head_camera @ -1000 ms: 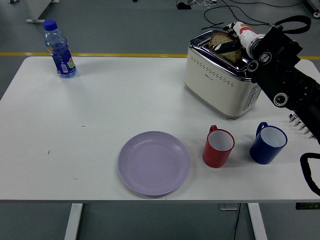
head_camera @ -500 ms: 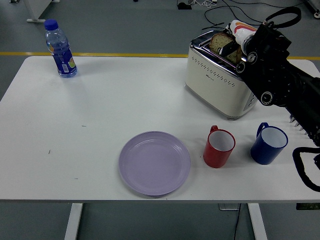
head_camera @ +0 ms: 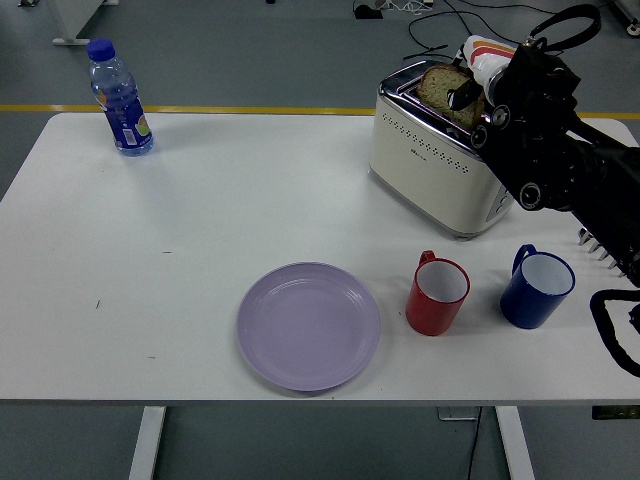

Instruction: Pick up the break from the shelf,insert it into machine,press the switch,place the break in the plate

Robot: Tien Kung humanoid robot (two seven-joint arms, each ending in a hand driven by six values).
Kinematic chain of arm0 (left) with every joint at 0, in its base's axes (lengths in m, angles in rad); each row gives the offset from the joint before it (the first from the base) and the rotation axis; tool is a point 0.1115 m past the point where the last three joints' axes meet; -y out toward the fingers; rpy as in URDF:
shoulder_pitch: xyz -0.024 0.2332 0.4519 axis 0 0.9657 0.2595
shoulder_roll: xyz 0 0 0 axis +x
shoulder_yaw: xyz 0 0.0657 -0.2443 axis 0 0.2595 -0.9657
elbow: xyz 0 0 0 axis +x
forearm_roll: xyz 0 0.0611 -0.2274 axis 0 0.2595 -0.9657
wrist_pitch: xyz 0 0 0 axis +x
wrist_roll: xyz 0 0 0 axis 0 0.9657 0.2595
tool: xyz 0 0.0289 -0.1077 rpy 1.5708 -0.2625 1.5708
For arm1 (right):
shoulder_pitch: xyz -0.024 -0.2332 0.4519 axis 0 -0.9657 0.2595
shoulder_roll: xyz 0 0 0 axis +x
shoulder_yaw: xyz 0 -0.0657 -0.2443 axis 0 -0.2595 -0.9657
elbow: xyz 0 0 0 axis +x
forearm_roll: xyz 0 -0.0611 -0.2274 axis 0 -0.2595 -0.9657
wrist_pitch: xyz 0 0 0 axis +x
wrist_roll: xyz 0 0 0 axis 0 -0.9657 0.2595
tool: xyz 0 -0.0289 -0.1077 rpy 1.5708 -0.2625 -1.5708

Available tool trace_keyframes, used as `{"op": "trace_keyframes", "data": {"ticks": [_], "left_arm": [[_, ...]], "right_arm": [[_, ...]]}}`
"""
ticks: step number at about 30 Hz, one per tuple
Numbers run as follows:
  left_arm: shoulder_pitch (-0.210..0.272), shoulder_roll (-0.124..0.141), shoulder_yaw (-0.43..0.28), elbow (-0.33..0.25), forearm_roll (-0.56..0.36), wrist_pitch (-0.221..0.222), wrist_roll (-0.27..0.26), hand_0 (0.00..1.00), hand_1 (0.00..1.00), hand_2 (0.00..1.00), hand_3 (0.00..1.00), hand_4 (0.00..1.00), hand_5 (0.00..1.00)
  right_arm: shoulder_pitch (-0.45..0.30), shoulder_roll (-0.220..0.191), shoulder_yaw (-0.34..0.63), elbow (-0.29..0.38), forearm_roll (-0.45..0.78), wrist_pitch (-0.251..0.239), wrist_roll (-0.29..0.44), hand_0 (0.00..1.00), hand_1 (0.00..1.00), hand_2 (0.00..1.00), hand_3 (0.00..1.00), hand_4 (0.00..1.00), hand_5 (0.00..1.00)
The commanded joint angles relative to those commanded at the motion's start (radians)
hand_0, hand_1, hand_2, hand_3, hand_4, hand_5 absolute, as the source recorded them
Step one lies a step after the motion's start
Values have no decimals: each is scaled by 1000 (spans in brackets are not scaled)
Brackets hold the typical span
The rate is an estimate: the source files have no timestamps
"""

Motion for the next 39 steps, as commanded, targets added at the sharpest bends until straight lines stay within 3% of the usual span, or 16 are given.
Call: {"op": "trace_keyframes", "data": {"ticks": [2,3,13,22,26,27,31,39], "left_arm": [[0,1,2,0,-4,1,-1,665,578,602,628,347,995],[0,1,2,0,-4,1,-1,665,575,601,628,350,993],[2,3,6,0,-9,1,-1,665,576,600,628,349,992],[7,5,10,0,-19,2,-2,665,574,598,627,349,989],[9,6,10,0,-21,2,-3,665,574,598,627,349,989],[9,6,10,0,-22,2,-3,664,574,598,627,349,988],[9,7,9,0,-22,2,-2,664,574,598,627,349,988],[13,6,6,0,-23,2,-2,664,576,600,627,349,992]], "right_arm": [[2,0,-7,3,1,10,-3,320,372,448,555,586,44],[2,0,-9,5,-2,15,-5,256,341,419,513,576,26],[10,0,-8,33,-33,16,-8,216,313,400,493,583,25],[8,-3,-10,105,-81,-33,-13,204,284,371,485,548,2],[4,-35,-8,163,-88,-64,-15,204,284,371,485,548,2],[3,-43,-7,174,-92,-70,-16,233,276,356,479,418,2],[-6,-99,19,276,-119,-93,-25,233,276,356,479,418,2],[-29,-174,94,449,-128,-124,-42,223,263,347,474,404,2]]}}
